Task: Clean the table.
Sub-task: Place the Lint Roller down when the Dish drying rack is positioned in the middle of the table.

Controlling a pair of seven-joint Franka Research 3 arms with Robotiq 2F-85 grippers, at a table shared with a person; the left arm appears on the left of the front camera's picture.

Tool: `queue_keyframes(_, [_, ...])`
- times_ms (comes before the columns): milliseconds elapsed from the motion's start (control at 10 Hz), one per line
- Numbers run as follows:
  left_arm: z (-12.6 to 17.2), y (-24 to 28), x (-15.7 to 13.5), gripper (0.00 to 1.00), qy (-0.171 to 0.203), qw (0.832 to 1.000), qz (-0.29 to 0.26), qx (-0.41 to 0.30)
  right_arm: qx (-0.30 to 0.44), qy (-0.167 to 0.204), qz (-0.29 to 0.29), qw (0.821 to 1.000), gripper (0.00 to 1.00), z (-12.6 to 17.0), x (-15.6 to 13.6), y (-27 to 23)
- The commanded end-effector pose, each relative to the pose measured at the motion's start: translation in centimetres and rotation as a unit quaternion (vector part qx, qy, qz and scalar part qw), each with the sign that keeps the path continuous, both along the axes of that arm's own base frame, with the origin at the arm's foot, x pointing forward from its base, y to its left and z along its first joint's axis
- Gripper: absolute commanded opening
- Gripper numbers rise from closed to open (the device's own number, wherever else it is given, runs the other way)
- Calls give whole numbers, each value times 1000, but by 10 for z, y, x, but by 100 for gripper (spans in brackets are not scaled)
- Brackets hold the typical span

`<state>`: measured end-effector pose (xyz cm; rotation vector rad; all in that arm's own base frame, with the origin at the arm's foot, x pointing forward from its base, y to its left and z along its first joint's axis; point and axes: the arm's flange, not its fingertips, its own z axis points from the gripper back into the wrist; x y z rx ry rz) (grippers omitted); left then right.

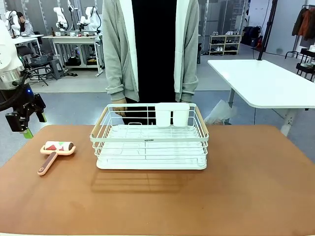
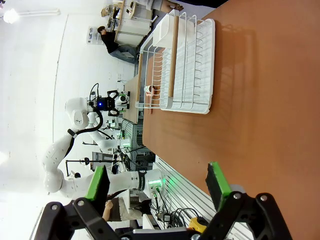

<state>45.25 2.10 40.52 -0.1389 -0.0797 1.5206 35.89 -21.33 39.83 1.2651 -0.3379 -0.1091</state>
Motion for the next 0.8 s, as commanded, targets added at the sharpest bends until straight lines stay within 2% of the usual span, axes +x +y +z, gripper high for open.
queue_keyframes(0, [0, -1, -2, 100, 0, 1000, 0, 0, 0, -5, 5, 1000, 100, 2, -3, 1])
queue_keyframes(700, [0, -1, -2, 100, 0, 1000, 0, 0, 0, -5, 5, 1000, 100, 2, -3, 1])
